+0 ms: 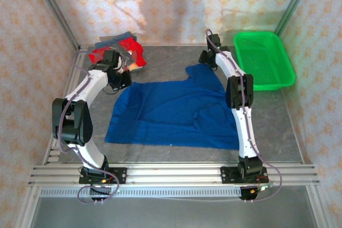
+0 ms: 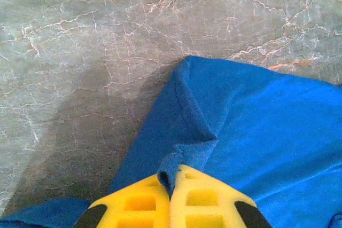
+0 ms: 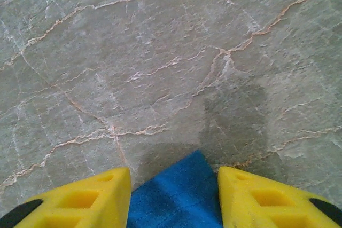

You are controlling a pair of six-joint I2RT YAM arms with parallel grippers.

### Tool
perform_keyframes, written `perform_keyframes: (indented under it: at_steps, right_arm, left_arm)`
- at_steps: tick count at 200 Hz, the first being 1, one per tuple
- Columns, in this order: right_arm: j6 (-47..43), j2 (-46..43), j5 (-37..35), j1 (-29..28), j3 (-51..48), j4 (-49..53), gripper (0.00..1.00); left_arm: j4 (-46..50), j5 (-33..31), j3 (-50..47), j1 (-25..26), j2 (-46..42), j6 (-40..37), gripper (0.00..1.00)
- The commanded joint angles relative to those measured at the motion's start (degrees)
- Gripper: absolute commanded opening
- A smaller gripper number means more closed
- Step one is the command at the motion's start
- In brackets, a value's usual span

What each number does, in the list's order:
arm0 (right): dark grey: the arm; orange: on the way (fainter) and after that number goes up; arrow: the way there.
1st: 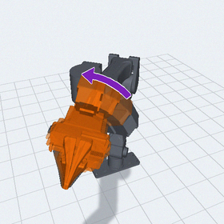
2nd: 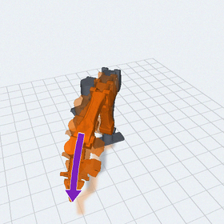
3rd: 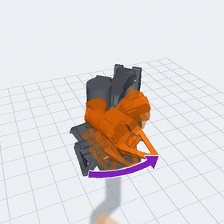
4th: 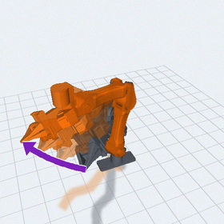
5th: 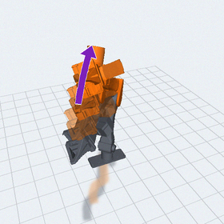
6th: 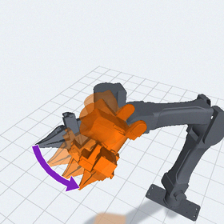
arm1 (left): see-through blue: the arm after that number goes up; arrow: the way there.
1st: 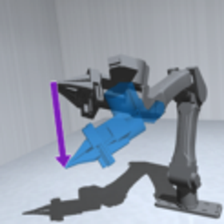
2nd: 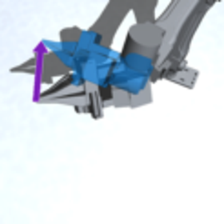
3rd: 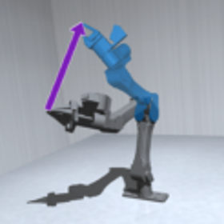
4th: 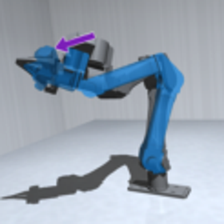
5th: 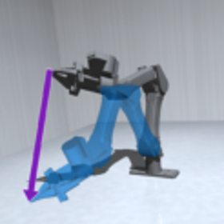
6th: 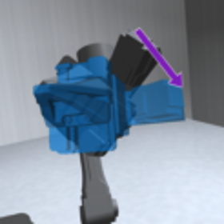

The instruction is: Fold and stack the t-shirts

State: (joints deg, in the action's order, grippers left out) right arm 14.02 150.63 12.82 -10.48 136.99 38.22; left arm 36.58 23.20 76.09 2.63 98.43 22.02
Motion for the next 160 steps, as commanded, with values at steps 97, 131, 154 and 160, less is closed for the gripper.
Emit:
perform_keyframes:
  at_steps: [97,131,154,160]
  right_arm:
    - [7.74,2.56,-5.75,0.07,2.00,0.84,0.12]
    - [9.86,1.71,-5.85,0.07,2.46,0.52,0.00]
    - [10.17,-2.04,-6.58,0.02,0.35,-2.57,0.00]
    - [9.93,-3.27,-6.47,0.02,-0.36,-3.79,0.00]
  left_arm:
    - [0.08,1.48,3.22,-0.73,2.22,-1.94,0.00]
    - [-0.01,1.77,3.76,-1.56,2.60,-2.23,0.00]
    - [0.33,1.91,5.16,-2.17,2.39,-2.33,0.00]
    - [0.46,1.98,5.89,-2.26,2.40,-2.25,0.00]
